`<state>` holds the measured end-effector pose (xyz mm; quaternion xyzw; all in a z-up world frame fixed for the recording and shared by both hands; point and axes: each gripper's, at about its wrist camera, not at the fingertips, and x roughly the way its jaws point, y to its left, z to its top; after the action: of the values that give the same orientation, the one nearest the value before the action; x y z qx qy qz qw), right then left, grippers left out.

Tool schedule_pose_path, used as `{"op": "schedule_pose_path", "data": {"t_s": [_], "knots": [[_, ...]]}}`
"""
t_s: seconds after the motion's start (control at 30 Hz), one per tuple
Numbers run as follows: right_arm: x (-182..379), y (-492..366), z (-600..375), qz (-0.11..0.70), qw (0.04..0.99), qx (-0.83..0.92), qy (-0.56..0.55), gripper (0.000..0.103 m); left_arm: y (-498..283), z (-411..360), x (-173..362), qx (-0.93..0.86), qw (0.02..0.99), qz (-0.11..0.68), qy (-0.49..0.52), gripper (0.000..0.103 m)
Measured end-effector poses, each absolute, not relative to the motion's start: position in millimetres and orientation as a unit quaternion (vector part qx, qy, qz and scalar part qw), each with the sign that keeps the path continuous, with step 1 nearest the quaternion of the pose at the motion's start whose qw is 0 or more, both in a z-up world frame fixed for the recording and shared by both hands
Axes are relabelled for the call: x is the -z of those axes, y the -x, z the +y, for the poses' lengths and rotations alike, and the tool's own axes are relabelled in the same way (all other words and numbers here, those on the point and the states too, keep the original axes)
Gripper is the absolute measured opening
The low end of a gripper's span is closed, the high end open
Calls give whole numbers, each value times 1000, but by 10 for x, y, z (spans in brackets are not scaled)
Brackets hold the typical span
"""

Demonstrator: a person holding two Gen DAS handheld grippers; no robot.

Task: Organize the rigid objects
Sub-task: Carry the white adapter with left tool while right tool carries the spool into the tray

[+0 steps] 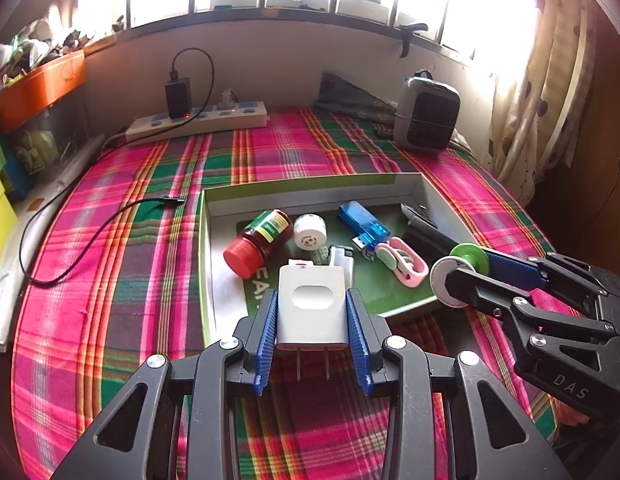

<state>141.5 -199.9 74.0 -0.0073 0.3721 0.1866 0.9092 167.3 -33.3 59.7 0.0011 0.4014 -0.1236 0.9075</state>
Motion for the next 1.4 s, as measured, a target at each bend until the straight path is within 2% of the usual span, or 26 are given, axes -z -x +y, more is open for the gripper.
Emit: {"op": "schedule_pose_path", "data": {"t_s": [0.93,1.4], "knots": [[-402,-1954,-1646,421,882,-207,47,33,-2039,-188,-388,117,899,422,12,33],[-382,-1961,-1580,411,886,-202,65,33,-2049,-189,-330,120,894,431,19,33]]}}
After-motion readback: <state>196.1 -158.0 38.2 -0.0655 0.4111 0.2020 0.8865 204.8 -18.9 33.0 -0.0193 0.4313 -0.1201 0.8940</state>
